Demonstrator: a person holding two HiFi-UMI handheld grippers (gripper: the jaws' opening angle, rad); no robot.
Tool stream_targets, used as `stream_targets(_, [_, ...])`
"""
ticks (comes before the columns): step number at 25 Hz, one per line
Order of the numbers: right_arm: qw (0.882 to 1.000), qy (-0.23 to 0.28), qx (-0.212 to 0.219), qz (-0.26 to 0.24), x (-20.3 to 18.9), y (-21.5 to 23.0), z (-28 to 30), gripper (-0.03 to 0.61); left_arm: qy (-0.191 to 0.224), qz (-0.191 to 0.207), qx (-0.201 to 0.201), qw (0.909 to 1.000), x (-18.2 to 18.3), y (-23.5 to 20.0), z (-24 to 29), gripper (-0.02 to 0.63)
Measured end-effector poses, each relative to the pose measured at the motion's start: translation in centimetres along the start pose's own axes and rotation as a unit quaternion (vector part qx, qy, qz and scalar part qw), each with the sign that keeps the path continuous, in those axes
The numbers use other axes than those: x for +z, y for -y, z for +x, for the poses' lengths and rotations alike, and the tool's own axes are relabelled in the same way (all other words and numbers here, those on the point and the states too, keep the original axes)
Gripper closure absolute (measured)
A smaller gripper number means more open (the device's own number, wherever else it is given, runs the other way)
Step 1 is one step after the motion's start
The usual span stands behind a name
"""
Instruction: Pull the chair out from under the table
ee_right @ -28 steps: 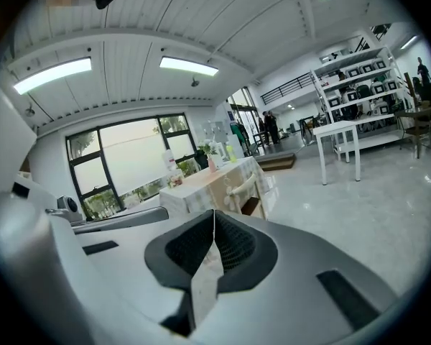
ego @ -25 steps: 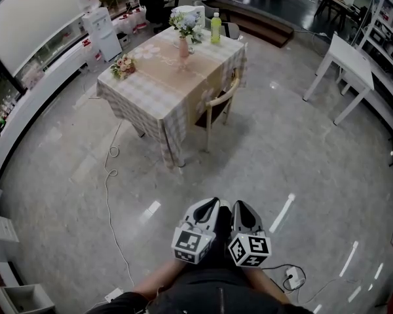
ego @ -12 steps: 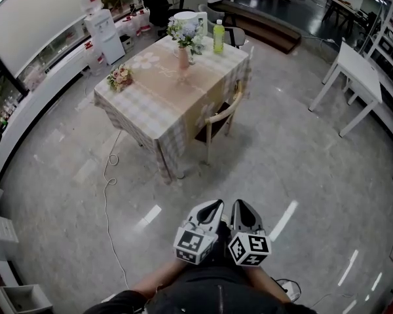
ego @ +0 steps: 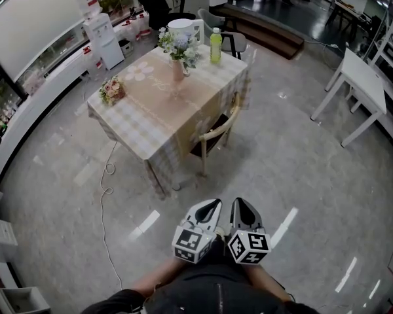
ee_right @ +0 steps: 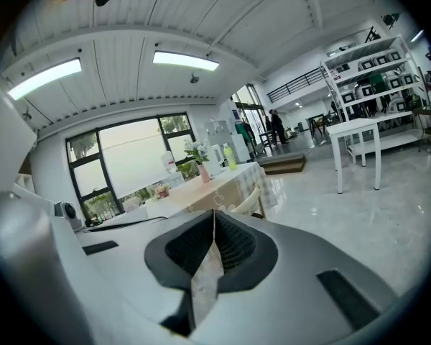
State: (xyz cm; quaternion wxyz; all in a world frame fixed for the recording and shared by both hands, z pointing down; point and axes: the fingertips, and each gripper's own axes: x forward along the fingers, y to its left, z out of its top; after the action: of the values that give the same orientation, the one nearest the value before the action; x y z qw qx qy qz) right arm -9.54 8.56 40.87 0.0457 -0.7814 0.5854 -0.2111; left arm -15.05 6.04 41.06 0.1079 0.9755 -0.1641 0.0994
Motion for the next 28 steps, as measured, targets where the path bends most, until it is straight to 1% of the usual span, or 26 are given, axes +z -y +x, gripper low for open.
stream_targets(5, [1.000, -0.003, 0.005, 0.001, 1.2, 1.9, 2.4, 0.566, 0.001, -0.002, 0.007, 1.0000, 1.0, -0.9, 2.9, 0.604])
stream_targets(13, [1.000, -0.010, 0.016, 0.009, 1.9, 4.3, 5.4, 0.565, 0.001, -0.002, 0.022, 0.9998, 1.1, -2.1, 6.3, 0.603])
stream_targets(18, [0.999, -0.019, 0.025, 0.016, 1.4, 4.5, 5.6, 0.565, 0.003, -0.006, 0.032, 0.9995, 1.1, -2.1, 6.8, 0.604])
stream_targets(24, [0.998, -0.033, 0.040, 0.025, 0.4, 3.7, 5.3, 0.565, -0.007, -0.005, 0.038, 0.9992, 0.7, -1.6, 6.3, 0.603])
stream_targets(28, [0.998, -0.039, 0.039, 0.027, 0.4, 4.1, 5.4, 0.565, -0.012, -0.004, 0.042, 0.9990, 0.6, -1.8, 6.6, 0.604])
